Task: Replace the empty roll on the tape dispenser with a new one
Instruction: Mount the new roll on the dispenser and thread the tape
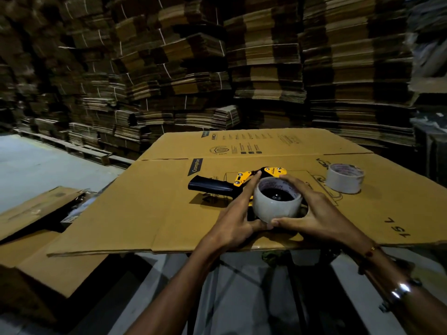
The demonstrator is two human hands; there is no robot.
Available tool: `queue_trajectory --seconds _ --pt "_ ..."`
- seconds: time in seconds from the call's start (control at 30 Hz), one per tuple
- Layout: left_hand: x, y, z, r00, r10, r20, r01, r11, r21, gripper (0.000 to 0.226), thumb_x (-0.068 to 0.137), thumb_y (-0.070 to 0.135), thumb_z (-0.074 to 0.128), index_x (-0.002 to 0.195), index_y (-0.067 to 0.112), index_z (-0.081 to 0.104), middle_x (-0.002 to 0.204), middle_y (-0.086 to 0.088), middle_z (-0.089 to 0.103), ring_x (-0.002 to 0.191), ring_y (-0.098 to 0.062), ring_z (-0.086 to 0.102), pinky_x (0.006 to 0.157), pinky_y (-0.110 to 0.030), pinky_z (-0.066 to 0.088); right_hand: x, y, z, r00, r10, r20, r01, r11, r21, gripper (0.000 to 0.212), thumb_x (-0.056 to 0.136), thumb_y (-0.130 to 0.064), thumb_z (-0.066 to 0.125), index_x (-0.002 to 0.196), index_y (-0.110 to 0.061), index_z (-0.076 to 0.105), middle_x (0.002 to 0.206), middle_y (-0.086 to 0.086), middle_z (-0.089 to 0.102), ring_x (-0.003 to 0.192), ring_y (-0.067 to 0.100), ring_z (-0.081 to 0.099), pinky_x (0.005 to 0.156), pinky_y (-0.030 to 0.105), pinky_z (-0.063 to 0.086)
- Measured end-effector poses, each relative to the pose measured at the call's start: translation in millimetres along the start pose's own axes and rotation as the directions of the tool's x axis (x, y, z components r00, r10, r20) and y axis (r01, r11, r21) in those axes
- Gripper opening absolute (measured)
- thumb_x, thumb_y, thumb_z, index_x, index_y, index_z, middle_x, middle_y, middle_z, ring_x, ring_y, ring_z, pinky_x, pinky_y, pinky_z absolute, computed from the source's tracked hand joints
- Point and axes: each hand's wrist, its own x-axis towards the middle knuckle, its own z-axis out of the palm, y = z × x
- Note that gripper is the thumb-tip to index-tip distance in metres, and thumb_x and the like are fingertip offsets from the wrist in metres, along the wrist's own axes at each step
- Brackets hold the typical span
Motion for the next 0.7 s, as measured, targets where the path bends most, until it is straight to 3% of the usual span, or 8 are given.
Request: queue_trajectory --seconds 0.1,0.23,0.37,0.5,0.7 --pt "-0.6 1.4 -0.4 1.000 -0.008 -0.015 0.008 1.000 -0.012 0.100 0.074 0.037 0.084 0.148 0.054 0.019 0.153 0.014 0.042 0.140 -0.011 0.042 0.112 -0.047 0.041 1.0 -2.9 -2.4 1.000 -0.009 0.018 0.009 1.000 -0.017 0.084 0.064 -0.042 0.090 0.130 -0.059 0.040 0.125 -0.033 0.056 0.116 -0.015 0.054 0.091 0.012 0.050" --pt "-0.6 1.2 0.5 1.000 -0.016 -0.006 0.016 1.000 0.021 0.097 0.075 0.033 0.084 0.147 0.052 0.022 0.152 0.013 0.042 0.138 -0.013 0.044 0.110 -0.046 0.043 1.5 -5.6 -3.7 1.000 -0.004 0.024 0.005 0.999 -0.034 0.083 0.066 -0.035 0.090 0.125 -0.061 0.038 0.121 -0.036 0.052 0.110 -0.023 0.051 0.084 0.003 0.046" --pt "-0.9 1.2 1.3 1.000 0.002 -0.009 -0.001 0.998 0.064 0.097 0.078 0.031 0.083 0.150 0.047 0.019 0.154 0.014 0.040 0.139 -0.012 0.042 0.112 -0.039 0.042 -0.9 -2.6 -3.6 0.999 0.033 0.020 -0.032 0.999 -0.005 0.084 0.065 -0.037 0.090 0.130 -0.056 0.041 0.121 -0.034 0.057 0.112 -0.017 0.055 0.086 0.008 0.049" --pt "-0.4 0.5 1.7 1.000 0.023 -0.016 -0.021 0.995 0.096 0.098 0.079 0.033 0.081 0.149 0.053 0.016 0.156 0.017 0.036 0.141 -0.010 0.039 0.112 -0.037 0.040 -3.5 1.2 -2.3 0.997 0.071 0.003 -0.071 0.996 0.057 0.084 0.068 -0.030 0.090 0.137 -0.044 0.044 0.119 -0.035 0.061 0.114 -0.011 0.059 0.091 0.014 0.052" --pt "0.5 0.5 1.8 0.999 0.034 -0.011 -0.032 0.988 0.154 0.103 0.076 0.037 0.082 0.148 0.057 0.011 0.155 0.019 0.035 0.140 -0.011 0.039 0.109 -0.033 0.039 -3.8 0.2 -1.8 0.997 0.081 0.002 -0.081 0.994 0.068 0.080 0.071 -0.030 0.089 0.135 -0.046 0.044 0.121 -0.040 0.057 0.116 -0.010 0.057 0.096 0.019 0.052"
